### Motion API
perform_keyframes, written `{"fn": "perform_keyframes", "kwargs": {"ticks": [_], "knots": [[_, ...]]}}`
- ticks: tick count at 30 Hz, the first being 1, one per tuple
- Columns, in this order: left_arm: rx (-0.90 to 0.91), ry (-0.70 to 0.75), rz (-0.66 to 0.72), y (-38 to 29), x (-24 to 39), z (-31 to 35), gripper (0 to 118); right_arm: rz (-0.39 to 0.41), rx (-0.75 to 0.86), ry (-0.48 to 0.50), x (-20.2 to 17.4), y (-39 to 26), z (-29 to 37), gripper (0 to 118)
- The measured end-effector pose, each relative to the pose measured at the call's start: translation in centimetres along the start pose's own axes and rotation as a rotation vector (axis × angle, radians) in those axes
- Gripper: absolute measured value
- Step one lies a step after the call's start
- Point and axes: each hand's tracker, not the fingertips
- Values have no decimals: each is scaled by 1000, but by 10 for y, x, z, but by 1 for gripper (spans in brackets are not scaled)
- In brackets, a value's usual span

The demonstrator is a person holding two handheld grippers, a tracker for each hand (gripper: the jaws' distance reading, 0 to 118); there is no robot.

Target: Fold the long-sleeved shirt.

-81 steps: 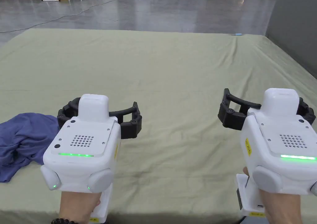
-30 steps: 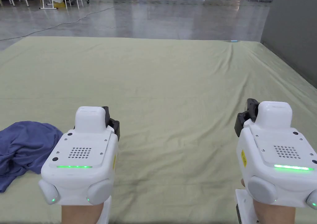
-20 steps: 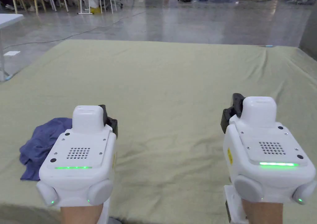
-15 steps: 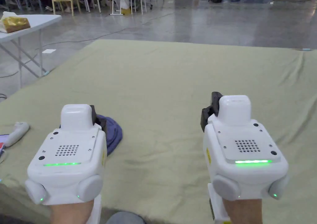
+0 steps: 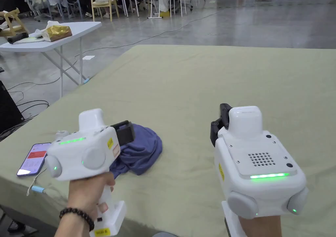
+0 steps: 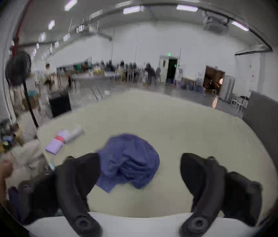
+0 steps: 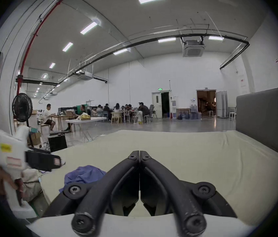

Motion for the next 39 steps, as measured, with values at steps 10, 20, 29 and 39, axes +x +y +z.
{"fn": "perform_keyframes", "kwargs": {"ticks": [10, 20, 29, 39], "knots": [[-465, 119, -163, 62, -145, -126, 98, 23, -49, -30, 3, -21, -30, 0], [-388, 108, -132, 57, -138, -118, 11, 15, -87, -77, 19, -28, -38, 0], [-124, -289, -307, 170, 18, -192, 11, 0, -33, -196, 68, -2, 7, 0], [-275, -749, -446, 180, 291, -457, 11, 22, 7, -494, 171, 20, 83, 0]]}}
